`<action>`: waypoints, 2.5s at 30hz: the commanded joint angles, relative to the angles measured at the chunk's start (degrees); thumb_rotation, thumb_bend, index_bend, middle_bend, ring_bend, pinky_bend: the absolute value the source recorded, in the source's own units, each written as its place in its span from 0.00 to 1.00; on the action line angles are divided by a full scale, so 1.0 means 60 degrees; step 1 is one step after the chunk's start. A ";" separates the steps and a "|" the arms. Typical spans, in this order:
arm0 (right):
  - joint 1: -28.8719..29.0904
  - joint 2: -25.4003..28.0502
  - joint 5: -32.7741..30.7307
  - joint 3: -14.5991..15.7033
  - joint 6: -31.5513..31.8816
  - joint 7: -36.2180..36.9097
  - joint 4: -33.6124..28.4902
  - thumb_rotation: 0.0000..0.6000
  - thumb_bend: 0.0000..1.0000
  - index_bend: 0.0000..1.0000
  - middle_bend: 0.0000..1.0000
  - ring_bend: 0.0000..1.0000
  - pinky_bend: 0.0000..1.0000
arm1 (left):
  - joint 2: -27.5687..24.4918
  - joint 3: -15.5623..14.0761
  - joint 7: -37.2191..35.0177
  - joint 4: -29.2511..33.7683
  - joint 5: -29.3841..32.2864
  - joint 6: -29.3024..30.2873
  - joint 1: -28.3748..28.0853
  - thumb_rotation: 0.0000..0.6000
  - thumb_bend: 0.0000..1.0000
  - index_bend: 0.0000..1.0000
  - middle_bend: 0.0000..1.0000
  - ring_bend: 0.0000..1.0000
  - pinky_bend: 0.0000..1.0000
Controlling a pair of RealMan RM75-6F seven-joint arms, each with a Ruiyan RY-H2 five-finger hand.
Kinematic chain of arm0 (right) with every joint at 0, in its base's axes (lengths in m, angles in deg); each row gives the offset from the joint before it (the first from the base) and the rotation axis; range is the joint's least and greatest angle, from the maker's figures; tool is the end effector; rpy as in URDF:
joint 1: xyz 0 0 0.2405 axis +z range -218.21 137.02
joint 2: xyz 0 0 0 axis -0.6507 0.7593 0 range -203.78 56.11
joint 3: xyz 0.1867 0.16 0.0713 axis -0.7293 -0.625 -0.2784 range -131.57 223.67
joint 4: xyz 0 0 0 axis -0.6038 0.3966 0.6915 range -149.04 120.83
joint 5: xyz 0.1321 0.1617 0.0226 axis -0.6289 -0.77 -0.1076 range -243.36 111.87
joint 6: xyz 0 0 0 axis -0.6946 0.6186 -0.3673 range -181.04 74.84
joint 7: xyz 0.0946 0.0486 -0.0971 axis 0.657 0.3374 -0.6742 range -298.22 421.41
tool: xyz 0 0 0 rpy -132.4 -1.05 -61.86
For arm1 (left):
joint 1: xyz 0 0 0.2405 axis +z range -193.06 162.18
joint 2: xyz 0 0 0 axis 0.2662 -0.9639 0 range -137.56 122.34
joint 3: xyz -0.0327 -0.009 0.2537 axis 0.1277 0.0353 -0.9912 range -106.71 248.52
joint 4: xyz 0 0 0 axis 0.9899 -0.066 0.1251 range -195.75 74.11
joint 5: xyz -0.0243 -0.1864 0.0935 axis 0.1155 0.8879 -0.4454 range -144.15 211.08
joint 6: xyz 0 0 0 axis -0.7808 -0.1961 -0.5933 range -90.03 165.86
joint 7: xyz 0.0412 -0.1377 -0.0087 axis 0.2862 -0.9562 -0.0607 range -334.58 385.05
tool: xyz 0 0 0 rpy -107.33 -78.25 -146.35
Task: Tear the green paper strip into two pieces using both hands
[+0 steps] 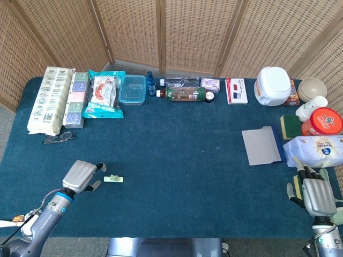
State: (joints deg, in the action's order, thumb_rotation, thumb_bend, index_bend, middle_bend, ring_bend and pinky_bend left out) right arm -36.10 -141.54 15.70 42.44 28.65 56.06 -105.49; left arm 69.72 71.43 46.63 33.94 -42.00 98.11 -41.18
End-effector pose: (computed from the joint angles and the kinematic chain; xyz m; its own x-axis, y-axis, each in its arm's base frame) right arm -0.3223 -0.1810 0.1383 0.4299 -0.0597 0.9009 -0.8987 0.0683 0.4333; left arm -0.2339 0.2500 0.0232 0.5435 0.3284 0.7725 0.8318 -0.3341 -0.4432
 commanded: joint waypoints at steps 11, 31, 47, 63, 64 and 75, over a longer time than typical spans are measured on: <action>-0.0051 -0.0035 -0.0035 0.0023 -0.0003 0.0040 0.0047 0.85 0.52 0.00 0.18 0.25 0.39 | 0.0361 -0.0041 0.0139 -0.0296 0.0295 -0.0357 -0.0217 1.00 0.28 0.38 1.00 1.00 1.00; -0.0165 -0.0001 -0.0096 0.0026 0.0067 0.0094 0.0057 0.85 0.52 0.00 0.18 0.25 0.39 | 0.0943 -0.0013 0.0286 -0.0757 0.0679 -0.0613 -0.0495 1.00 0.28 0.39 1.00 1.00 1.00; -0.0265 0.0051 -0.0145 0.0026 0.0130 0.0116 0.0009 0.85 0.52 0.00 0.18 0.25 0.39 | 0.1146 -0.0029 0.0344 -0.0965 0.0905 -0.0690 -0.0610 1.00 0.29 0.41 1.00 1.00 1.00; -0.0301 0.0061 -0.0168 0.0026 0.0099 0.0179 0.0021 0.85 0.52 0.00 0.18 0.25 0.40 | 0.1218 -0.0055 0.0356 -0.1027 0.1097 -0.0665 -0.0619 1.00 0.30 0.45 1.00 1.00 1.00; -0.0301 0.0059 -0.0171 0.0026 0.0093 0.0186 0.0023 0.85 0.52 0.00 0.18 0.25 0.40 | 0.1222 -0.0050 0.0364 -0.1029 0.1125 -0.0670 -0.0624 1.00 0.30 0.45 1.00 1.00 1.00; -0.0307 0.0038 -0.0201 0.0018 0.0046 0.0271 0.0090 0.85 0.52 0.00 0.18 0.25 0.41 | 0.1216 -0.0011 0.0434 -0.0970 0.1282 -0.0700 -0.0692 1.00 0.32 0.47 1.00 1.00 1.00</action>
State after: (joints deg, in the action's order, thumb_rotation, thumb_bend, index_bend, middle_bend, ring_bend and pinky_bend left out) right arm -37.94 -141.31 14.50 42.55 28.93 57.69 -104.95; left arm 77.01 71.36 49.21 28.11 -34.34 93.93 -45.31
